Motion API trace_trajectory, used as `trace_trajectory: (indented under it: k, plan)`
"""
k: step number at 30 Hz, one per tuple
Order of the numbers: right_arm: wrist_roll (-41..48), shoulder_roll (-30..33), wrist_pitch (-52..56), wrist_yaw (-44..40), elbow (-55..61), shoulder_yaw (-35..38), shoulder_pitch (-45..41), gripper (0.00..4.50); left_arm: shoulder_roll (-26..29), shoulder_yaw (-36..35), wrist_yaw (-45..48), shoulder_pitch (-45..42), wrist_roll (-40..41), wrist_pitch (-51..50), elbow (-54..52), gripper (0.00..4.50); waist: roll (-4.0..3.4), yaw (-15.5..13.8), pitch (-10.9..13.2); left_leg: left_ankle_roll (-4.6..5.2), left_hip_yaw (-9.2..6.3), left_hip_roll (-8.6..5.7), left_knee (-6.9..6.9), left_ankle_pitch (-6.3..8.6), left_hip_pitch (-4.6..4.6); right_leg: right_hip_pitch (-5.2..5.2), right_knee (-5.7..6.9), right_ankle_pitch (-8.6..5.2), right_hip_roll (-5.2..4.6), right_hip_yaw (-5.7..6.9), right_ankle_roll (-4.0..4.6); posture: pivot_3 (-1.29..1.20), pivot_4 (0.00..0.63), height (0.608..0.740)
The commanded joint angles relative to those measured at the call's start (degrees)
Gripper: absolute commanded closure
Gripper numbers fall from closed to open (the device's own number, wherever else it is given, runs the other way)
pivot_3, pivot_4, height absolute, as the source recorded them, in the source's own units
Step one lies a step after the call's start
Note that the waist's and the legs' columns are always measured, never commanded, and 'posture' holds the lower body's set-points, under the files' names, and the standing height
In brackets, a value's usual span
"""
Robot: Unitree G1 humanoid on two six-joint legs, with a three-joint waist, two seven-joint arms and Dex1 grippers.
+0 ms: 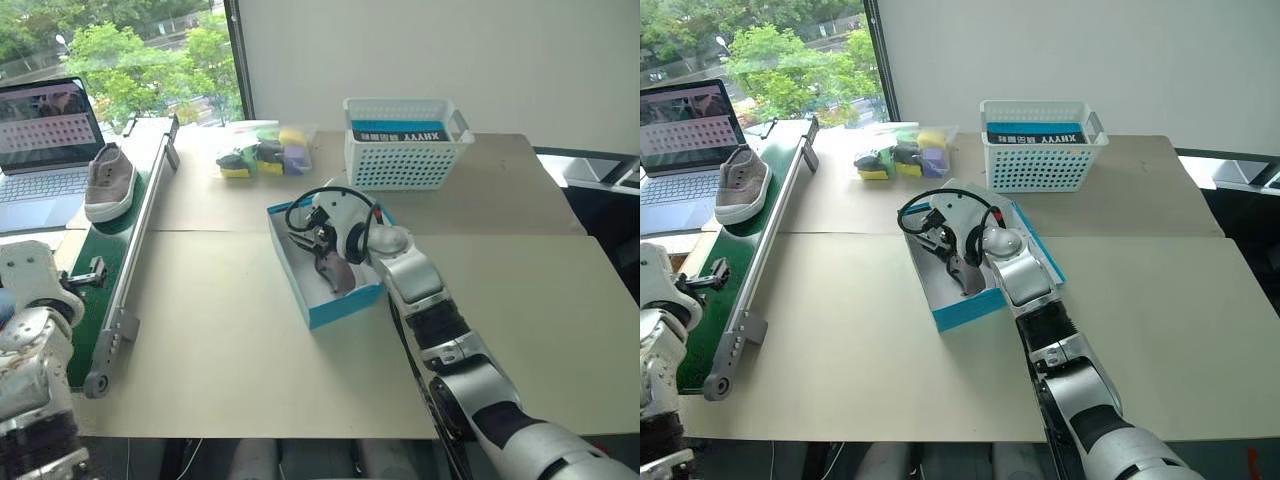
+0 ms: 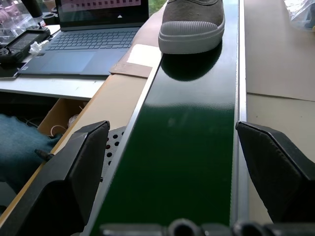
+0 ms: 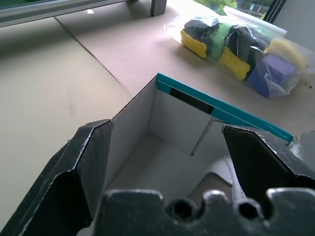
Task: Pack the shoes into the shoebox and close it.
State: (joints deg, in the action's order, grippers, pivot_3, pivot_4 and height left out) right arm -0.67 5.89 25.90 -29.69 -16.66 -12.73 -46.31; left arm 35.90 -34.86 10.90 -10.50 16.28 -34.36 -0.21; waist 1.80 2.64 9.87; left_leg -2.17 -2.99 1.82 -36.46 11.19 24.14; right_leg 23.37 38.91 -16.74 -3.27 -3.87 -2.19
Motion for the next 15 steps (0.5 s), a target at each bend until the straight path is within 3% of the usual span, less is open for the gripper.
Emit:
trace_trajectory:
  k: [1, 15]
  plan:
    - [1.1, -0.7, 0.9, 0.2, 3.5, 0.7, -0.2, 0.27, 3.6, 0.2, 3.2, -2.1, -0.4, 4.1, 4.1, 0.1, 0.0, 0.0, 0.0, 0.0, 0.0, 0.0, 0.0, 0.0, 0.0, 0.0, -0.02, 0.0, 0.0, 0.0, 0.0, 0.0, 0.15, 0.74]
    - [0.7, -0.6, 2.4, 0.4, 5.6, 0.6, 1.4, 0.27, 14.0, 8.9, 15.3, -16.8, -2.4, 10.5, 30.6, 0.1, 0.01, 0.3, 0.0, -0.01, 0.03, 0.02, 0.09, -0.01, 0.03, 0.12, 0.06, 0.0, 0.02, 0.04, 0.0, 0.0, 0.15, 0.74]
